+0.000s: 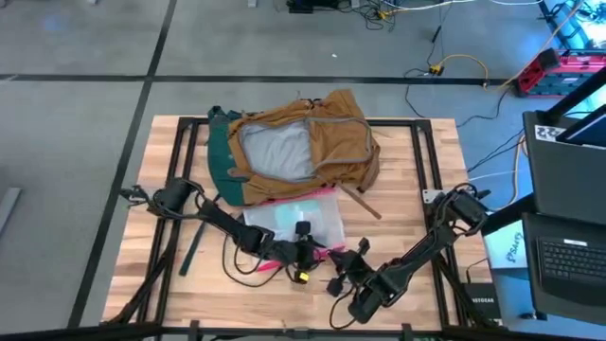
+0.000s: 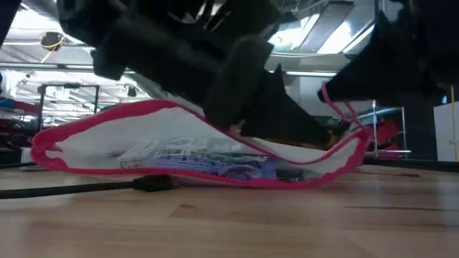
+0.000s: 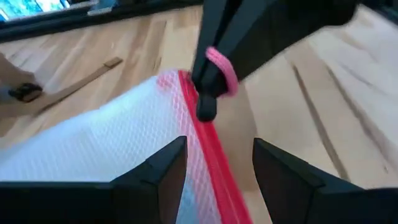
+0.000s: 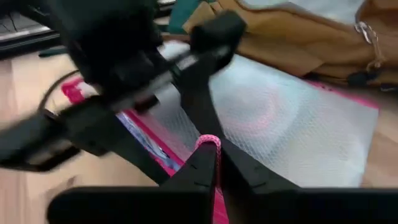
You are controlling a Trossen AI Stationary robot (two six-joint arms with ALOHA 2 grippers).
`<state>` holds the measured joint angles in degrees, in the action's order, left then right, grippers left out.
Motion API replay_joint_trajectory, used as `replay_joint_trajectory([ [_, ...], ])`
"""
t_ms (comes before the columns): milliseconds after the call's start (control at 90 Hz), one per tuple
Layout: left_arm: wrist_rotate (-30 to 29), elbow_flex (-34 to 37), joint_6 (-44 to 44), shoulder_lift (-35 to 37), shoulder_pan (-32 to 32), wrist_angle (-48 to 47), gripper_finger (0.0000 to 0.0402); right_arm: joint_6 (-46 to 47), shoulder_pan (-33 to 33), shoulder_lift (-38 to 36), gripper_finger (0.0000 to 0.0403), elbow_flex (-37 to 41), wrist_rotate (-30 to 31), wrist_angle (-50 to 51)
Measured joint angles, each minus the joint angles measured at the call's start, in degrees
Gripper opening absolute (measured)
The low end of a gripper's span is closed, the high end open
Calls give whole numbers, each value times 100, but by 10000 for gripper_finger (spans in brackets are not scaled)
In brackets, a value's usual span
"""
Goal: Unpack backpack
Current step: Close the pink zipper pouch
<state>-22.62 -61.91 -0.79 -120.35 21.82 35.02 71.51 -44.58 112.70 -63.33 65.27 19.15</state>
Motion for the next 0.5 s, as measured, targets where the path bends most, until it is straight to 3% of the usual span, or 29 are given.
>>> replay_joint_trajectory([
  [500,132,-2,-252,-108,-84,516,166,-301,77,-4,0,-88,3,-136],
])
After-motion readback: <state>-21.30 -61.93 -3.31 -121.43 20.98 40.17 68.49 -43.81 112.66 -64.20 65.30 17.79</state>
